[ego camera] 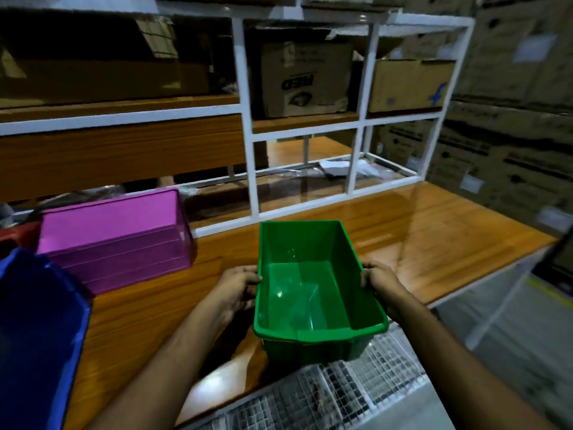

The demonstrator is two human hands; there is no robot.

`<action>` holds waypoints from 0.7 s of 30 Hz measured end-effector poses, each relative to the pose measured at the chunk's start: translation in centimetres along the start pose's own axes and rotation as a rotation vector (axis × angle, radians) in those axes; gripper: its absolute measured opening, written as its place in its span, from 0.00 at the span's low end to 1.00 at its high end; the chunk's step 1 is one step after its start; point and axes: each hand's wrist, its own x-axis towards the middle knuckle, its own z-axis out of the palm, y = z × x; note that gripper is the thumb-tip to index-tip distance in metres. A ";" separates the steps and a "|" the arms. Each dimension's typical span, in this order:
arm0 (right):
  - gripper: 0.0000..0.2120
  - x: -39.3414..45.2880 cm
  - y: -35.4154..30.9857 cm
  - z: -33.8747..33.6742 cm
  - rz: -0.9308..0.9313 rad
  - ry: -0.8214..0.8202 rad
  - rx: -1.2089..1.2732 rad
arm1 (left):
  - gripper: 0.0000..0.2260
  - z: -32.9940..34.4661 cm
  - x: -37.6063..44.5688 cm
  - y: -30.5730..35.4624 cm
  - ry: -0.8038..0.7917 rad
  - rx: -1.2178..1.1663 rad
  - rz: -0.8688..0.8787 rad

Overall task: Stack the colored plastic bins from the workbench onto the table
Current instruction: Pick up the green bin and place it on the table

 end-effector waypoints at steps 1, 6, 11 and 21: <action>0.17 -0.3 0.3 -1.7 0.001 0.036 0.013 | 0.13 1.4 0.4 0.0 -0.025 0.004 -0.005; 0.15 -1.0 3.1 -11.1 0.038 0.209 0.094 | 0.13 10.2 1.3 -0.2 -0.163 0.017 -0.046; 0.10 -3.0 5.0 -21.6 0.033 0.288 0.157 | 0.12 21.0 2.1 0.0 -0.293 0.077 -0.020; 0.15 -2.7 4.4 -41.6 0.005 0.400 0.274 | 0.11 43.6 4.7 -0.2 -0.429 0.079 -0.039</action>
